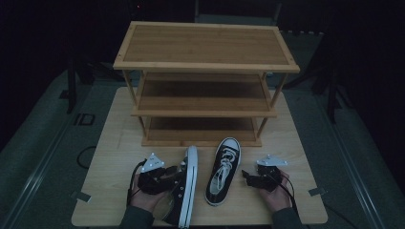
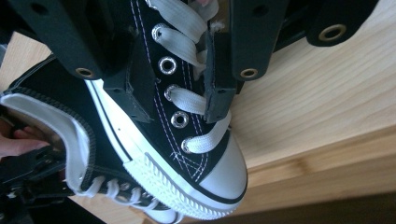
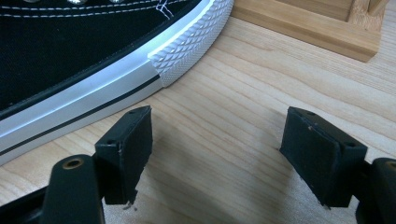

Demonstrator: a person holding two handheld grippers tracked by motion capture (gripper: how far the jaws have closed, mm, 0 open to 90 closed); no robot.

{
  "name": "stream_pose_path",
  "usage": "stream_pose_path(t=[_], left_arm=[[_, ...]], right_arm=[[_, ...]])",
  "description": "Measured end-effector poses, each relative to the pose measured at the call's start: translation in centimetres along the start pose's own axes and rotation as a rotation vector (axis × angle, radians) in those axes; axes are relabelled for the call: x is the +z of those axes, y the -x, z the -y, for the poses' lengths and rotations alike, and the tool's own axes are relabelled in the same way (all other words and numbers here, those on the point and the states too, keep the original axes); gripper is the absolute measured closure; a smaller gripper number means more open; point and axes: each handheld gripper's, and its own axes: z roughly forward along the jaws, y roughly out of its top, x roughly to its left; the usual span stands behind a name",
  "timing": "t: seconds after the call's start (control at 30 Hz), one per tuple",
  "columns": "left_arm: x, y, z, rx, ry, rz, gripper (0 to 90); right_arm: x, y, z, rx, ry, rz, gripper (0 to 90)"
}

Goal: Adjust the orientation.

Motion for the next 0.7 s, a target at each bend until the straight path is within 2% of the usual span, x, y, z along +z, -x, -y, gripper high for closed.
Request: stream_pose_path(t=[0.13, 0.23, 0.33, 0.47, 0.53, 0.6, 0.63, 0.7], left_arm=[[0.3, 0.8, -0.4, 0.009, 0.01, 0.023, 60.1], [0.1, 0.8, -0.5, -0.002, 0.026, 0.029, 56.9], [-0.4, 0.7, -0.5, -0.012, 0.056, 0.066, 56.5], [-0.5, 0.7, -0.6, -0.016, 0.067, 0.062, 56.1], [-0.6, 0.8, -0.6, -0.021, 0.079, 0.083, 56.1], [-0.7, 0.9, -0.7, -0.014, 0.077, 0.08, 55.9], [-0.9, 1.1, -0.8, -0.005, 0.075, 0.063, 55.9], [-1.1, 1.3, -0.9, 0.009, 0.067, 0.053, 54.6]], right_arm=[[0.0, 0.0, 0.0, 0.001, 0.0, 0.0, 24.3], [0.0, 0.0, 0.0, 0.001, 0.0, 0.0, 24.3], [0.0, 0.0, 0.0, 0.001, 0.0, 0.0, 24.3], [0.0, 0.0, 0.0, 0.001, 0.0, 0.0, 24.3], [0.0, 0.0, 0.0, 0.001, 0.0, 0.0, 24.3], [0.0, 0.0, 0.0, 0.001, 0.0, 0.0, 24.3], [0.0, 0.0, 0.0, 0.0, 0.0, 0.0, 24.3], [0.0, 0.0, 0.0, 0.001, 0.0, 0.0, 24.3]])
